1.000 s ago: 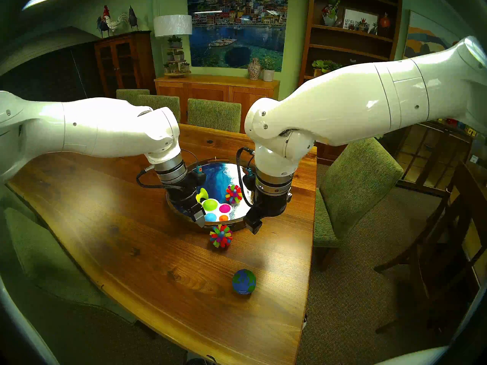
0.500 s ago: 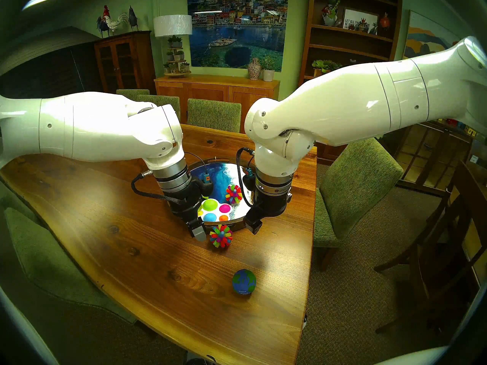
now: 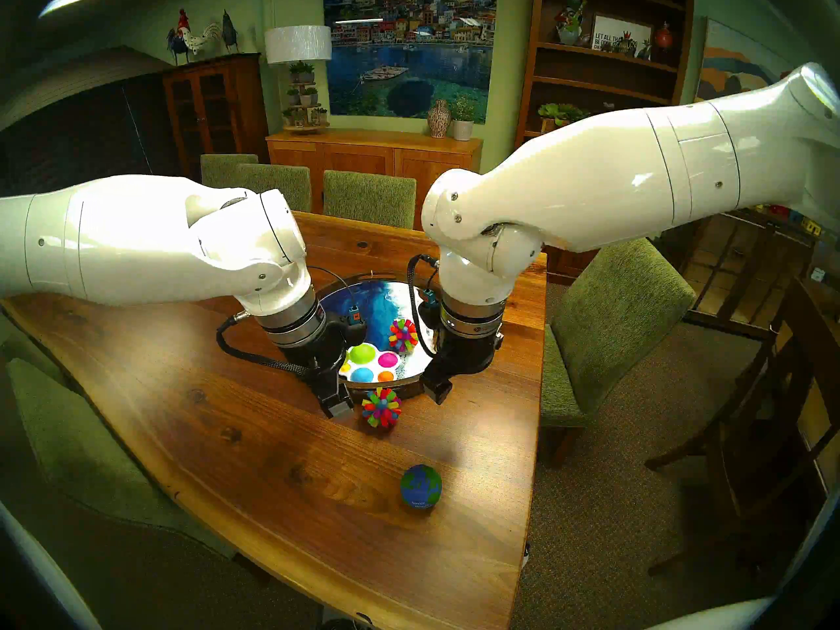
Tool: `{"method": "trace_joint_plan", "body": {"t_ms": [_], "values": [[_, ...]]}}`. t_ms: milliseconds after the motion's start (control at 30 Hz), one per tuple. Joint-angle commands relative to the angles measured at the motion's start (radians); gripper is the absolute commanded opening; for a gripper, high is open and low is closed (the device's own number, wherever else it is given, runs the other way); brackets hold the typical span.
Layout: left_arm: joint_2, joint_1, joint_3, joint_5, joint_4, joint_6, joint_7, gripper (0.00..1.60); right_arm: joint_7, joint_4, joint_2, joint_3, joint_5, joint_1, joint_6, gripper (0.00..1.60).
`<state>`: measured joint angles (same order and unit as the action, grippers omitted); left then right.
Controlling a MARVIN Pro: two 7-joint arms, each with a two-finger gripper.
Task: Put toys in center tray
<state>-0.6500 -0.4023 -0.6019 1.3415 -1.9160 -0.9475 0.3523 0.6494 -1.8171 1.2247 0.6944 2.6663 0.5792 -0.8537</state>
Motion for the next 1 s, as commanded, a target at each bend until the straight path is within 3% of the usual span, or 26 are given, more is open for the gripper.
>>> {"method": "trace_joint_plan", "body": {"t_ms": [0, 367, 967], "values": [[-0.018, 0.05, 0.047, 0.09, 0.043, 0.038, -0.058, 1.6, -0.002, 0.003, -0.005, -0.017, 0.001, 0.022, -0.002, 1.6], [-0.066, 0.091, 0.064, 0.134, 0.09, 0.073, -0.07, 1.6, -0.002, 0.003, -0.005, -0.017, 0.001, 0.022, -0.002, 1.6], [-0.127, 0.17, 0.064, 0.17, 0.071, 0.109, -0.219, 1.6, -0.002, 0.003, -0.006, -0.017, 0.001, 0.022, -0.002, 1.6]]}}
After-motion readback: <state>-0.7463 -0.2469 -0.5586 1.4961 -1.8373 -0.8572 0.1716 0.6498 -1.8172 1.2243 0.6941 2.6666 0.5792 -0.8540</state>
